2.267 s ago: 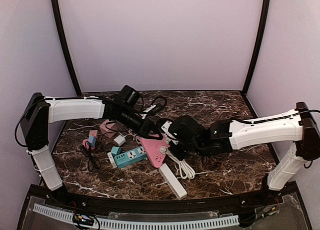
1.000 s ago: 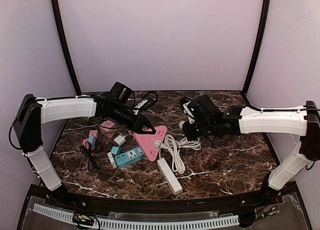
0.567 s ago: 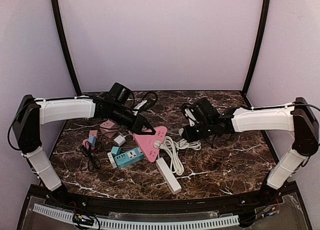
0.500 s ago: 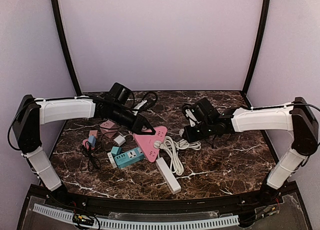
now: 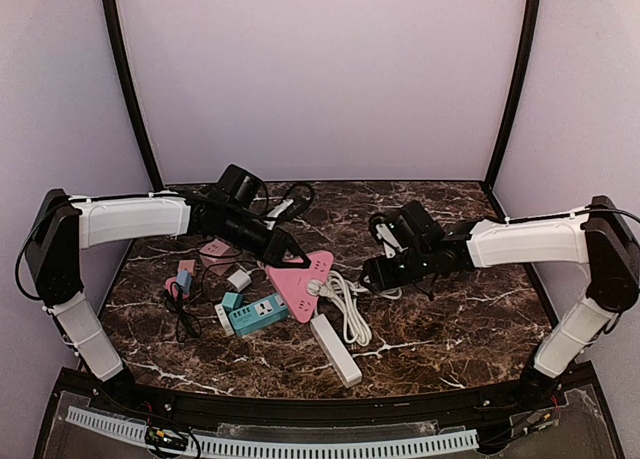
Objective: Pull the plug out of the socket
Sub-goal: Place the plug at the center of the board.
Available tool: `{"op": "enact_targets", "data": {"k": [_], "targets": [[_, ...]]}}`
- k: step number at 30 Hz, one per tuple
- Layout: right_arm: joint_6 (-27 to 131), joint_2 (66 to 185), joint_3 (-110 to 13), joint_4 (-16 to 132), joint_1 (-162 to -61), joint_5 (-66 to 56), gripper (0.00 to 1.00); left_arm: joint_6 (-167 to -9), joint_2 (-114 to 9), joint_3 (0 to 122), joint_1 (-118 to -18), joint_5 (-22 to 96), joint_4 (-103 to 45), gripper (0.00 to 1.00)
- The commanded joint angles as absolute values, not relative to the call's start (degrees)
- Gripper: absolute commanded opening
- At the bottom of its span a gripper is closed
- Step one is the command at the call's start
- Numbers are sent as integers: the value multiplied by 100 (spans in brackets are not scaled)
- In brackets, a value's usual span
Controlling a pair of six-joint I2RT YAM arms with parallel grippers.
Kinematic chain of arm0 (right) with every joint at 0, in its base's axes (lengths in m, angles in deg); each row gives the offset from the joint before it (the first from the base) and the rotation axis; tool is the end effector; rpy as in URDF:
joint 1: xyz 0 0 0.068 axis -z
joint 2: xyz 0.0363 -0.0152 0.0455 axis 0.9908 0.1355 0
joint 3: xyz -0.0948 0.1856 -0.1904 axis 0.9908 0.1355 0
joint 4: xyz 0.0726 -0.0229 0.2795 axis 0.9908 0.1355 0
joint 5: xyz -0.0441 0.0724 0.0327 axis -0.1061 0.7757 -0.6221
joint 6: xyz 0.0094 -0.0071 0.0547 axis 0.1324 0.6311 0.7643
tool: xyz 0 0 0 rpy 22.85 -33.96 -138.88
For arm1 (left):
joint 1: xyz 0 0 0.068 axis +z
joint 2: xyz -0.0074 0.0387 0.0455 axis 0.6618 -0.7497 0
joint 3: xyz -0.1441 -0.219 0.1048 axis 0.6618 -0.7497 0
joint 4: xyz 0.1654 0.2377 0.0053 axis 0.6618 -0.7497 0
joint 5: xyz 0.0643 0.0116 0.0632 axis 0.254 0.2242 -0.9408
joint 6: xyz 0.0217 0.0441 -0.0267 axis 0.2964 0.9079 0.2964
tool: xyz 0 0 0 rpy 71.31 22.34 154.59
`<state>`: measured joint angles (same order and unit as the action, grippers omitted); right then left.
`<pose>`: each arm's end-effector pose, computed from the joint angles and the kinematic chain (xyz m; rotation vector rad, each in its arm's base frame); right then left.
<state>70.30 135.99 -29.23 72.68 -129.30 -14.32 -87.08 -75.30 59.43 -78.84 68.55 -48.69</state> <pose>0.2448 0.2616 0.1880 -0.4689 2.4848 0.4957 0.3052 -0.2643 0.2399 0.9144 2.2735 -1.2075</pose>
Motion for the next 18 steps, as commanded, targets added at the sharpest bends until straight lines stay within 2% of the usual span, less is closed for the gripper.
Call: {"op": "enact_targets", "data": {"k": [1, 4, 7, 14, 18], "targets": [[6990, 13065, -2724, 7137, -12906, -1769, 76, -8716, -7204, 5922, -7860, 7091, -4703, 1], [6922, 12689, -2563, 7134, -12906, -1968, 81, -8716, -7207, 5915, -7860, 7075, -4703, 1], [6782, 12300, -2428, 7111, -12913, -2003, 82, -8721, -7213, 5913, -7861, 7057, -4703, 1], [5900, 11386, -2010, 6208, -13488, -1371, 75, -8738, -7320, 5921, -7854, 7081, -4725, 1], [5385, 11440, -2008, 5894, -14124, -1442, 74, -8743, -7335, 5922, -7859, 7090, -4723, 1]]}}
